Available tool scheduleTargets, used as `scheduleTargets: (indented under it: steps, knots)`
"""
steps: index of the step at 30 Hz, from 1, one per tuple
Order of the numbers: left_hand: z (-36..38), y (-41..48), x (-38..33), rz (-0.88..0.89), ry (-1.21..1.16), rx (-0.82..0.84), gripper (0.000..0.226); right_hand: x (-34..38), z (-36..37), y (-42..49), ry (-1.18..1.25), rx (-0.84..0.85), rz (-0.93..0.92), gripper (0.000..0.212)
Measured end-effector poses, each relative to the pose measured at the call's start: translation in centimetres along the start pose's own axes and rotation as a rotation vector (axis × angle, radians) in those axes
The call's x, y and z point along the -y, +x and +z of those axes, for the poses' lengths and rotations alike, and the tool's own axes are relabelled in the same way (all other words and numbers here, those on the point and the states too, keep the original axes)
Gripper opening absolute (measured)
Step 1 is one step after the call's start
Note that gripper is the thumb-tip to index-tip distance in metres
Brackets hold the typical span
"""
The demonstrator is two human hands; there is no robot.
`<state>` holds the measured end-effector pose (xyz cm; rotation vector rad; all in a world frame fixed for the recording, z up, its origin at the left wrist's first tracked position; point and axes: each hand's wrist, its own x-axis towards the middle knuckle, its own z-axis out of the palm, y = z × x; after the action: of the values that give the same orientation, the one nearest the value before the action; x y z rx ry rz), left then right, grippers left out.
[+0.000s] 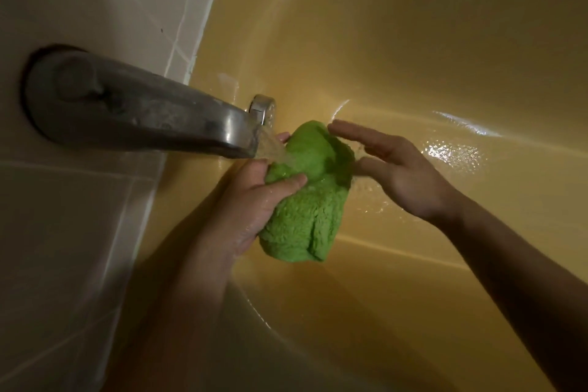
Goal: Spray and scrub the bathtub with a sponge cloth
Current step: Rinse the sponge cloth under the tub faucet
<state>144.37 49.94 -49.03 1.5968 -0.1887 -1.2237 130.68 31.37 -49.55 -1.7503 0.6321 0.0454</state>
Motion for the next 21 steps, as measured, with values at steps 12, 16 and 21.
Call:
scheduleTargets:
  steps: [12, 16, 21]
  knots:
    - [0.7, 0.1, -2.5, -0.07, 0.32, 0.12, 0.085, -0.6, -0.4, 2.0, -0.644, 0.342, -0.422, 0.09]
    - [1.7, -0.1, -1.5, 0.114, 0.784, 0.011, 0.111, 0.2, -0.1, 3.0, -0.636, 0.285, -0.265, 0.066]
    - [2.4, 1.2, 0.9, 0.181, 0.979, -0.056, 0.143, 1.0, 0.4, 3.9, -0.404, 0.323, 0.032, 0.05]
